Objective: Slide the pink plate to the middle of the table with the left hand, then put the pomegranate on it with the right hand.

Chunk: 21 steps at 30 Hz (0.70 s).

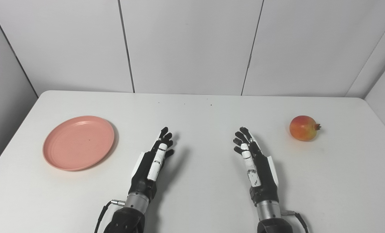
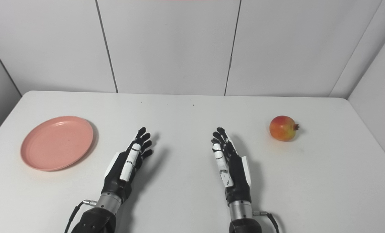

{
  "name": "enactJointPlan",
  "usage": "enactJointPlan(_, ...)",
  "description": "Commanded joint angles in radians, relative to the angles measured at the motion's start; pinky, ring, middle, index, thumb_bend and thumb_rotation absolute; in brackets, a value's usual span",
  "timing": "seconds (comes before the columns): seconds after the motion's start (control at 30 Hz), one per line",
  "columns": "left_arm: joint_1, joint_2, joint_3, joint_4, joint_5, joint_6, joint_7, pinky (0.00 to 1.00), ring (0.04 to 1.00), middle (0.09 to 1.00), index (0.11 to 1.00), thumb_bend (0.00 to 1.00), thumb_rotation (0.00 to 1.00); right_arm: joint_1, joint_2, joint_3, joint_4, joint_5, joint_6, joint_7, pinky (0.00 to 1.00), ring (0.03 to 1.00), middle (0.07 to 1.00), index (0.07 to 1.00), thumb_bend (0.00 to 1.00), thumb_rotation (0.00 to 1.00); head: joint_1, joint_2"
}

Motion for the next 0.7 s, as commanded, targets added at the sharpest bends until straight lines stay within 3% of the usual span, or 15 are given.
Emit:
enactJointPlan(0.0, -0.025, -0.005, 0.000, -0.006, 0.004, -0.016, 0.001, 0.95, 0.965, 0.981, 0.973, 0.40, 1.00, 0.008, -0.007, -0.004, 0.022, 0.000, -0.049, 0.000, 0.85, 0.862, 0.876, 0.893, 0.52, 0.88, 0.000, 0.000)
enactJointPlan(0.67, -0.017, -0.014, 0.003, -0.019, 0.004, -0.006, 0.006, 0.95, 0.966, 0.977, 0.973, 0.38, 1.00, 0.009, -0.009, -0.004, 0.019, -0.001, -0.045, 0.001, 0.85, 0.866, 0.880, 0.895, 0.54, 0.89, 0.003, 0.002)
